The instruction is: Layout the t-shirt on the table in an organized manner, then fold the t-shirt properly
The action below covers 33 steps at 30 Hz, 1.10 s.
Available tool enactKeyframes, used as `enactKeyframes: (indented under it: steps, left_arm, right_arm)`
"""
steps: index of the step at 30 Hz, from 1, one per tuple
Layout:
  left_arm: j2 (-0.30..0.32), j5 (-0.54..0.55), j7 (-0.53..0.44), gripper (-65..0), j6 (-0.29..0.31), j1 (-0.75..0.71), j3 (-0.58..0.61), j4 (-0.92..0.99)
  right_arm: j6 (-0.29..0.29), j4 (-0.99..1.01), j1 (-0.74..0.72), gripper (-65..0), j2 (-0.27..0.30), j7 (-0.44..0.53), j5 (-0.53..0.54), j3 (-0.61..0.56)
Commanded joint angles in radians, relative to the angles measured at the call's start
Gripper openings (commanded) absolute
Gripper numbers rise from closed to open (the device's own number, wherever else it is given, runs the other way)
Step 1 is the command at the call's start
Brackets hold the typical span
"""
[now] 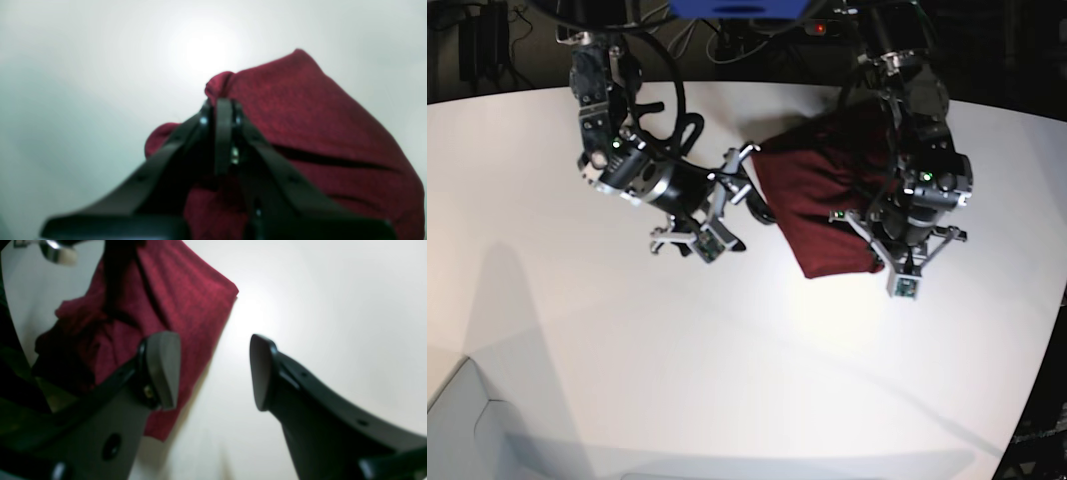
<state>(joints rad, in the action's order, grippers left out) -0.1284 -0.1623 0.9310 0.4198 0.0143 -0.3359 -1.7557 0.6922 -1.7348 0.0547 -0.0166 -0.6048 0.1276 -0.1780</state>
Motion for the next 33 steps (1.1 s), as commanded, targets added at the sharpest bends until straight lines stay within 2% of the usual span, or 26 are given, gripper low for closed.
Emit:
enactKeyframes:
  steps: [1,5,7,12,14,19,23,27,29,33]
  left_arm:
    - [0.0,0.007,-0.023,-64.9,-0.002,0.017,0.004,-0.011]
    - [0.0,0.005,-0.014,-64.4,-0.002,0.017,0.004,0.004]
    - [0.006,0.005,-0.014,-61.4,-0.002,0.017,0.004,0.006]
    - [0.02,0.01,-0.016,-39.6,-0.002,-0.003,0.002,-0.008]
    - [0.02,0.011,-0.016,-33.0,-0.002,-0.014,-0.001,-0.042]
    - [-0.029,0.013,-0.014,-32.1,0.001,-0.058,-0.09,-0.175]
    - [-0.029,0.013,-0.014,-32.1,0.004,-0.164,-0.188,-0.246]
    - [-0.029,0.031,-0.016,-32.1,0.004,-0.3,-0.217,-0.224]
    - [-0.029,0.096,-0.028,-32.1,0.004,-0.35,-0.24,-0.209]
    - [-0.029,0.303,-0.026,-32.1,0.004,-0.396,-0.325,-0.175]
  right_arm:
    - [0.006,-0.021,-0.006,-31.0,-0.006,0.026,0.014,-0.005]
    - [0.006,-0.021,0.015,-31.0,-0.012,0.026,0.014,-0.007]
    - [0.006,-0.021,0.014,-31.0,-0.012,0.026,0.014,-0.007]
    - [0.006,-0.021,0.007,-31.0,-0.009,0.026,0.014,-0.001]
    - [0.006,-0.021,0.006,-31.0,-0.007,0.026,0.014,-0.001]
    - [0.006,-0.018,0.01,-31.0,-0.007,0.026,0.014,-0.001]
    - [0.006,-0.021,0.014,-31.0,-0.006,0.026,0.014,-0.001]
    - [0.006,-0.021,0.015,-31.0,-0.006,0.026,0.014,-0.002]
    - [0.006,-0.021,0.015,-31.0,-0.004,0.026,0.014,-0.002]
    - [0.006,-0.021,0.015,-31.0,0.008,0.026,0.014,-0.007]
